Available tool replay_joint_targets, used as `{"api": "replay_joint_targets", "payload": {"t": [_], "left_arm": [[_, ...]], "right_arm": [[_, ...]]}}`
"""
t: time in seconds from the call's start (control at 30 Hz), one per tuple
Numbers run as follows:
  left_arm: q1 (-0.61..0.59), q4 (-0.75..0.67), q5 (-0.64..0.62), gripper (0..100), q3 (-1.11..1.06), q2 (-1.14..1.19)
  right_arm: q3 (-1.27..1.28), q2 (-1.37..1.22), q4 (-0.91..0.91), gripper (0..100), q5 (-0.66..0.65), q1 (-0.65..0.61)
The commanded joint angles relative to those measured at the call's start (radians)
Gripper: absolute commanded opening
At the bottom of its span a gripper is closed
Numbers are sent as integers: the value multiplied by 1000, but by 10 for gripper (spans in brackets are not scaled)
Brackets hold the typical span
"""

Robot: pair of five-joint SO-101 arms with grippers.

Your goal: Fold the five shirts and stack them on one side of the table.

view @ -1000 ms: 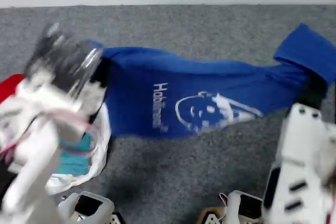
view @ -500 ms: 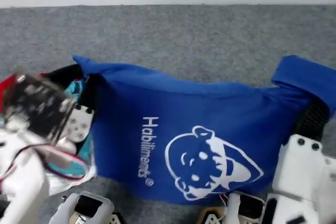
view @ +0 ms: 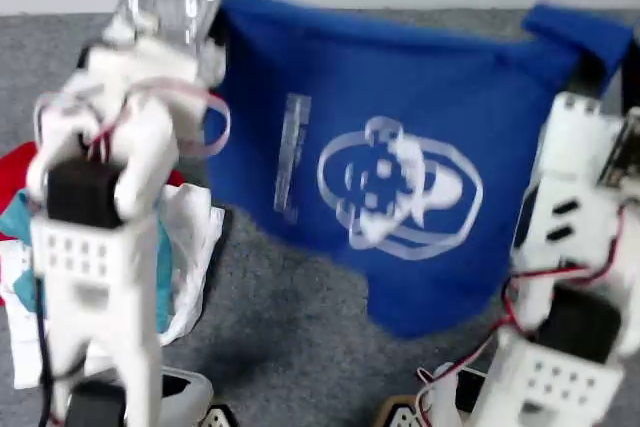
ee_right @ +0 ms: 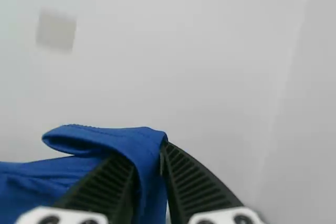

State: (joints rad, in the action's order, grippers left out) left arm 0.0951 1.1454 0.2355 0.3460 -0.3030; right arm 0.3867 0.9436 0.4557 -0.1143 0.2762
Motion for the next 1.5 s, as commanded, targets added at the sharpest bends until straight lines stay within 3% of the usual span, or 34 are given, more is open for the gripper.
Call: {"api": "replay_joint_targets", "payload": {"t": [0.0, 0.13, 0.43, 0.63, 0.9, 1.13, 1.33, 1.47], "left_arm": [[-52, 41, 6, 12, 348, 135], [-52, 238, 9, 12, 545, 247], [-52, 618, 12, 12, 568, 304], [-69, 608, 12, 12, 358, 230], [60, 606, 12, 12, 13, 222], [166, 516, 8, 13, -202, 269], [172, 491, 6, 19, -240, 347], [175, 493, 6, 19, -240, 382]], "right_arm": [[-190, -120, -94, 9, 5, -1], [-327, -242, 50, 9, 5, 1], [-264, -265, 590, 9, -29, 1], [-245, -242, 852, 9, -117, -5], [-26, -81, 1058, 9, -227, -84], [213, 168, 1181, 21, -459, 2], [264, 383, 1294, 223, -525, 102], [164, 470, 1287, 249, -516, 105]]}}
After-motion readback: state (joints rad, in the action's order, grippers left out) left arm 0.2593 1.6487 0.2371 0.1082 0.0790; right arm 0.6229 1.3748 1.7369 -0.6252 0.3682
